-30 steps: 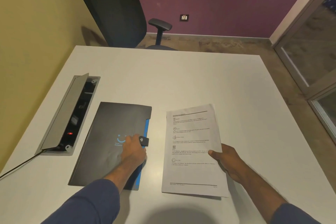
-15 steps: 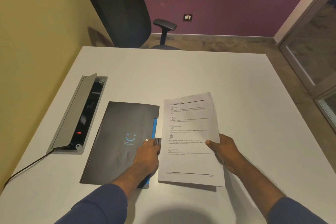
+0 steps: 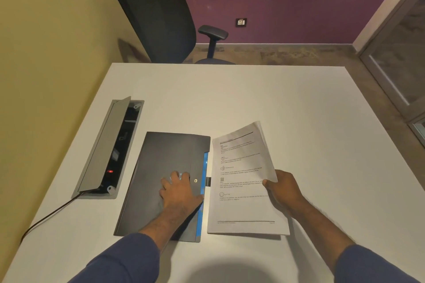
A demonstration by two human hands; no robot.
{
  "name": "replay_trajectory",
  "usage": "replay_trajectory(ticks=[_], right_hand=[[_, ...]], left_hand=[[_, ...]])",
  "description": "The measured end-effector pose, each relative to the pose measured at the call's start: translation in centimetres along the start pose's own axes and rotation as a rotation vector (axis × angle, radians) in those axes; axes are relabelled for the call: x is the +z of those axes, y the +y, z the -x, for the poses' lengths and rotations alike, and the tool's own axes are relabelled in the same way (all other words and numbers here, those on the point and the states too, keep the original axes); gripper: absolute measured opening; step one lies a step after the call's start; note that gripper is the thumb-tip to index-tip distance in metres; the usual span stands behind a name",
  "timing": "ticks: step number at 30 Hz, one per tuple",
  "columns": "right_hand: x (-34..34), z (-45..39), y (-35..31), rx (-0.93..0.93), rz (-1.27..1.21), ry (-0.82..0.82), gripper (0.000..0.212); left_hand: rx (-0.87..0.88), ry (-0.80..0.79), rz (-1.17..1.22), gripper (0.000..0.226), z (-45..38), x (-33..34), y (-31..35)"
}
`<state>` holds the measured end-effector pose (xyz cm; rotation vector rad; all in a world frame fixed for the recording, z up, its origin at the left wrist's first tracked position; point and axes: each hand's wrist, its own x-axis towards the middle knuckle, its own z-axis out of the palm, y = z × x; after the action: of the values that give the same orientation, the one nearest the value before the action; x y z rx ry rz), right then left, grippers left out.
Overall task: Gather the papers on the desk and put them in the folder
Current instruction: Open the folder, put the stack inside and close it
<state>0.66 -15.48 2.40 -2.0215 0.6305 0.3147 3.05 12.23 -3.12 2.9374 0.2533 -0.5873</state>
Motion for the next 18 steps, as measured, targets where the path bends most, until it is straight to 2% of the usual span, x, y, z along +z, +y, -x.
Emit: replay_trajectory(ticks=[3, 6, 8, 10, 13, 15, 18], right_hand=[[0.4, 0.2, -0.1, -0.035, 0.048, 0.01, 0.023], [0.8, 0.5, -0.2, -0.056, 0.078, 0.009, 0.021], [0.9, 0.8, -0.5, -0.072, 0.09, 0.008, 0.018], [1.0, 1.1, -0.7, -0.097, 0.105, 0.017, 0.017], [1.1, 1.4, -0.9, -0.11, 0.103, 0.032, 0.017], [1.1, 1.7, -1.1, -0.109, 0.093, 0.02, 0.017], [1.0, 2.0, -1.5, -0.111, 0.069, -0.01, 0.017]], left_hand=[[-0.044, -0.096, 0.019, 0.084, -0.2, -0.3, 0.4], [0.043, -0.062, -0.018, 0.079, 0.1, -0.6, 0.8], [0.2, -0.046, -0.166, 0.074, 0.5, -0.9, 1.4], [0.335, -0.046, -0.325, 0.058, 1.0, -1.5, 2.0], [0.381, -0.053, -0.558, 0.039, 1.7, -2.7, 2.9], [0.372, -0.047, -0.622, 0.042, 1.8, -3.2, 3.0], [0.323, -0.027, -0.561, 0.056, 1.5, -4.0, 2.8]])
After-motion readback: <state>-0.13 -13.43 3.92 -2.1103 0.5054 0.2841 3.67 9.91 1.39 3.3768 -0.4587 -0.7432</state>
